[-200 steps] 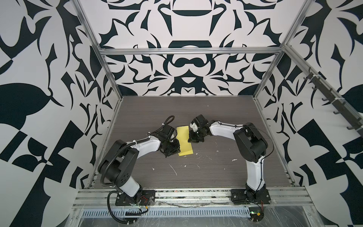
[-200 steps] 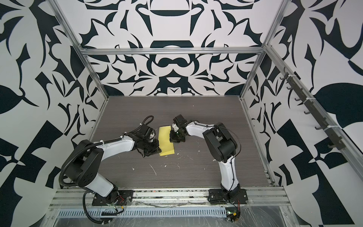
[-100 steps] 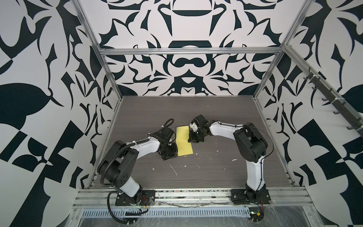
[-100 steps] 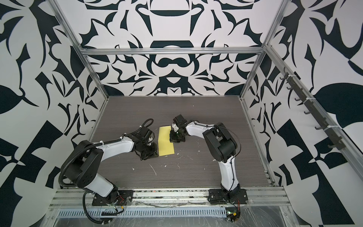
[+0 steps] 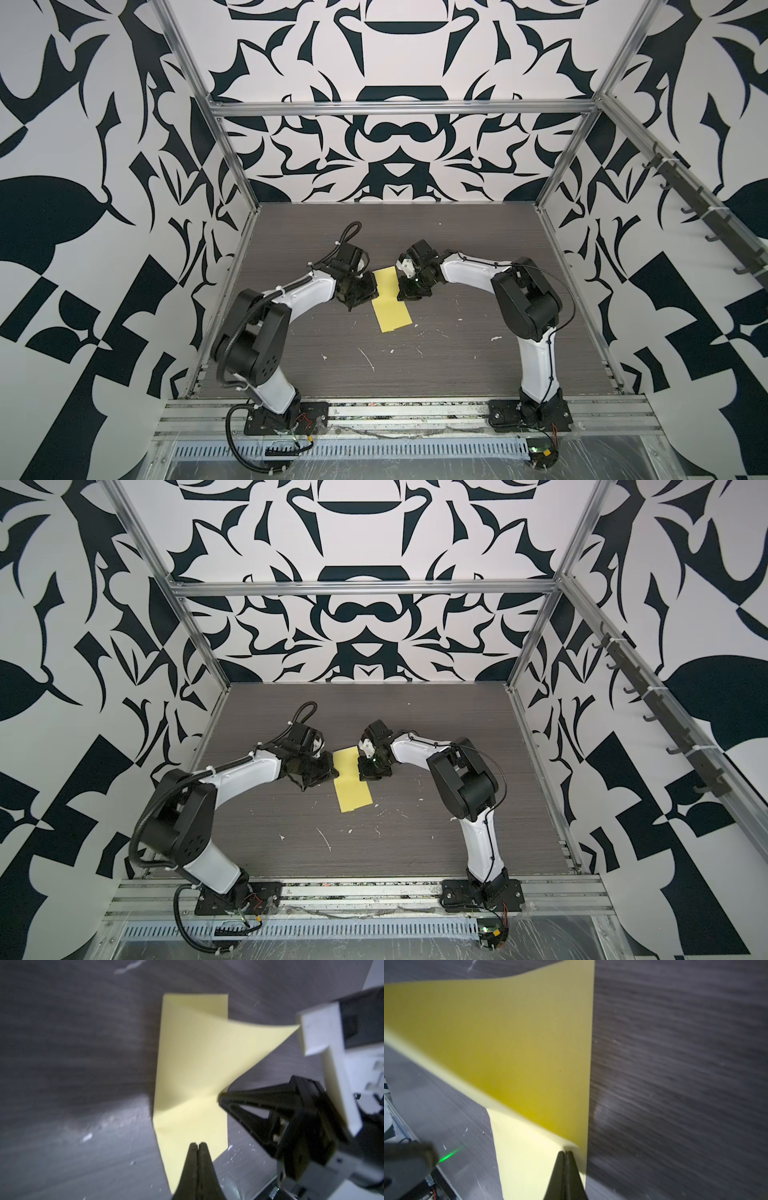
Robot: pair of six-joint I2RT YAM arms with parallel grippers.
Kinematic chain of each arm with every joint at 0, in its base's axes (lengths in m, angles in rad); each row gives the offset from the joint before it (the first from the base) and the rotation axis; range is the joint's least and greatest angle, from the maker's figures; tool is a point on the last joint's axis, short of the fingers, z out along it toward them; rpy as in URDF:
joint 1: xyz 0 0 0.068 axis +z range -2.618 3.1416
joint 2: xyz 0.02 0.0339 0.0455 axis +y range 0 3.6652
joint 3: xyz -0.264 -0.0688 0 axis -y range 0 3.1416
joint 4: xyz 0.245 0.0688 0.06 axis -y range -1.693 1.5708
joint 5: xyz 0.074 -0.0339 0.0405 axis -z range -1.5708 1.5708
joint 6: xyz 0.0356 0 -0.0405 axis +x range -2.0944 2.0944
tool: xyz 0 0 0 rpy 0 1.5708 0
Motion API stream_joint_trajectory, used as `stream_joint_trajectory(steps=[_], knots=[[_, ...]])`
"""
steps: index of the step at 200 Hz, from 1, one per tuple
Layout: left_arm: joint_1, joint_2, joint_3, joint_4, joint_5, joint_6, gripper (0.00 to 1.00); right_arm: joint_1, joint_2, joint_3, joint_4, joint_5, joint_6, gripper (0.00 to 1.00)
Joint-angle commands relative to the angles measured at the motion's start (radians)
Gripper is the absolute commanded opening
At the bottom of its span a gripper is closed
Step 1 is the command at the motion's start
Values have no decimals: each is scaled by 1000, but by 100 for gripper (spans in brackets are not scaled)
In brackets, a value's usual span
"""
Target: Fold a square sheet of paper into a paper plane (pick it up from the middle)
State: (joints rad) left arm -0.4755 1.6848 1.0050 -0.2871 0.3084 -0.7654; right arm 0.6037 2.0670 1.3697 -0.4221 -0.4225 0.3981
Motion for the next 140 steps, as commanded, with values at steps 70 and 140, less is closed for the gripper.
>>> stream_joint_trajectory(steps=[70, 140], knots=[[35, 147, 71, -33, -77, 125, 0, -5, 99, -17, -101, 185, -91, 0], [70, 181, 45, -40, -58, 203, 0, -6, 98, -32, -110, 212, -84, 0]])
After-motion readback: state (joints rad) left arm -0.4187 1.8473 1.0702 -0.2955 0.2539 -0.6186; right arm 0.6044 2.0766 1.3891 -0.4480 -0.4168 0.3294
